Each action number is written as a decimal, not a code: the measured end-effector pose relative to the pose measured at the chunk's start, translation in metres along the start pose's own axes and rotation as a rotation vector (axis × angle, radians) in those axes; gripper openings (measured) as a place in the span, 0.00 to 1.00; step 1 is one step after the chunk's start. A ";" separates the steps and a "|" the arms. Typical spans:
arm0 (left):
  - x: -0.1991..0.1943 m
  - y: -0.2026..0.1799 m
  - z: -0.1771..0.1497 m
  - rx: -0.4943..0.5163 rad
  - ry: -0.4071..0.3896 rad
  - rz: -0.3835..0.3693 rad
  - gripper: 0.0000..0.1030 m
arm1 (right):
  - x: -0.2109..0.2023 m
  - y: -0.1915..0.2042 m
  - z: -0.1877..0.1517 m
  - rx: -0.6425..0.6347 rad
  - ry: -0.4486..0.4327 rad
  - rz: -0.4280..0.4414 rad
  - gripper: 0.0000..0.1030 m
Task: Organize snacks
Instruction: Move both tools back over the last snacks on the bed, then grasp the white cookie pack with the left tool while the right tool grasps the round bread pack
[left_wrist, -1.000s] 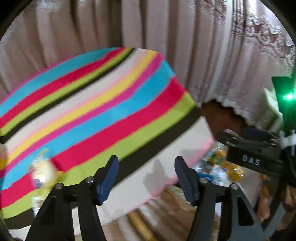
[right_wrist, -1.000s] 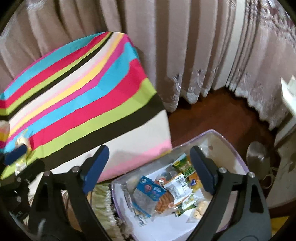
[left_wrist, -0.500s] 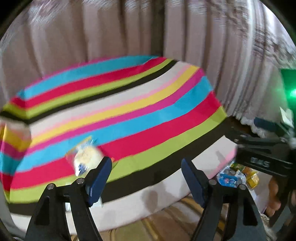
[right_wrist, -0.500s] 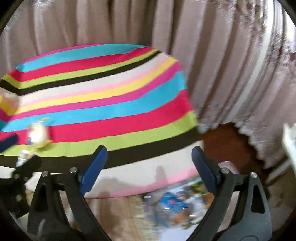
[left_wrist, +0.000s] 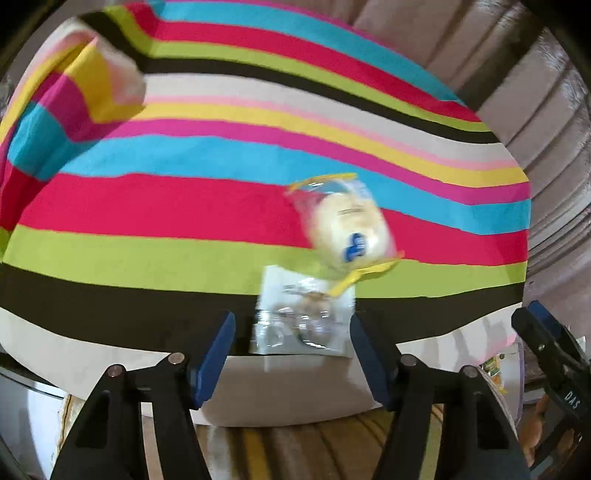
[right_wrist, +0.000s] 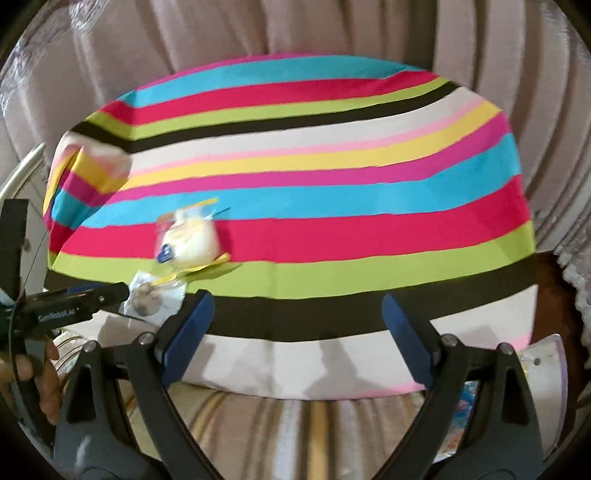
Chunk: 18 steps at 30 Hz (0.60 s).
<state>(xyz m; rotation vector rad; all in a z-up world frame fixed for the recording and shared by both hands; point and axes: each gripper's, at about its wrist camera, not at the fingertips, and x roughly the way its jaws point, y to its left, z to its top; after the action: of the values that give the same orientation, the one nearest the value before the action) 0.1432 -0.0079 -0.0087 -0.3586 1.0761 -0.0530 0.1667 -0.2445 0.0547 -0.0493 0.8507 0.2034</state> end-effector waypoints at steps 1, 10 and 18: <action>0.003 0.003 0.001 -0.004 0.008 -0.001 0.63 | 0.005 0.004 0.000 -0.007 0.011 0.010 0.91; 0.034 -0.007 0.008 0.081 0.085 0.008 0.62 | 0.025 0.032 0.005 -0.046 0.068 0.067 0.91; 0.023 -0.030 0.010 0.325 0.072 0.062 0.61 | 0.033 0.035 0.007 -0.050 0.087 0.075 0.91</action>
<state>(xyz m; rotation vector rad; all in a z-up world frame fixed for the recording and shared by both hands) 0.1668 -0.0380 -0.0147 -0.0305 1.1283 -0.1843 0.1860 -0.2039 0.0357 -0.0732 0.9347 0.2944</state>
